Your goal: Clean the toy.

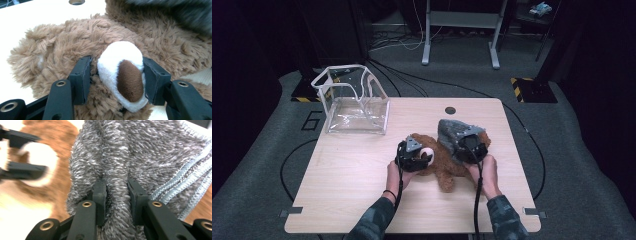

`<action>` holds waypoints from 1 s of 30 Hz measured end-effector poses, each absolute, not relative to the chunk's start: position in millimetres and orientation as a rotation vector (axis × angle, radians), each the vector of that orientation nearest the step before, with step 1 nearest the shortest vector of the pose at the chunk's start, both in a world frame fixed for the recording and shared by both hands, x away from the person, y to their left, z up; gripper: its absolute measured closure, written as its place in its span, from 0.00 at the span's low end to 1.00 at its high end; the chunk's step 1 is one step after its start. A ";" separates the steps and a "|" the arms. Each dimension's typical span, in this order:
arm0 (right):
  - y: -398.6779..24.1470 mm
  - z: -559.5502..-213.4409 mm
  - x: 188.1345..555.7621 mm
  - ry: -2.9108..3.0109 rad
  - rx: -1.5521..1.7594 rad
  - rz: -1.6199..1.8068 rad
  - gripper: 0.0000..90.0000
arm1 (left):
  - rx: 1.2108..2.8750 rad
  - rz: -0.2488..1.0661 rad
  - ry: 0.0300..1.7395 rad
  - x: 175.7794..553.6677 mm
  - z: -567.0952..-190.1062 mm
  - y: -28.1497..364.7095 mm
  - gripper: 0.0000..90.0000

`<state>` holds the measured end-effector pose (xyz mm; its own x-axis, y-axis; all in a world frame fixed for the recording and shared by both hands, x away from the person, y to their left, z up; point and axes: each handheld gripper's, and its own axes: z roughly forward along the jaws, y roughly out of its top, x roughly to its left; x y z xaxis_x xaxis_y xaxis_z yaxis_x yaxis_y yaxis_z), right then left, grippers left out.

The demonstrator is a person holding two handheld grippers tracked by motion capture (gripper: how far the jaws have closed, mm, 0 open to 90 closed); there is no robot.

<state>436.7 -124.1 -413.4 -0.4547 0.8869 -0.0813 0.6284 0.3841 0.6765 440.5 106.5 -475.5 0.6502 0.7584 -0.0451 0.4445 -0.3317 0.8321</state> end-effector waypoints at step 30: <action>-80.6 -423.7 426.6 2.269 1.220 0.876 0.78 | 1.989 0.443 0.942 441.9 -474.8 107.5 0.50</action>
<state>426.6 -80.6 -423.7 -0.5285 0.8465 -0.0646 0.5835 0.4175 0.6966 441.9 107.5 -474.8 0.6505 0.7583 -0.0436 0.4498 -0.3383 0.8266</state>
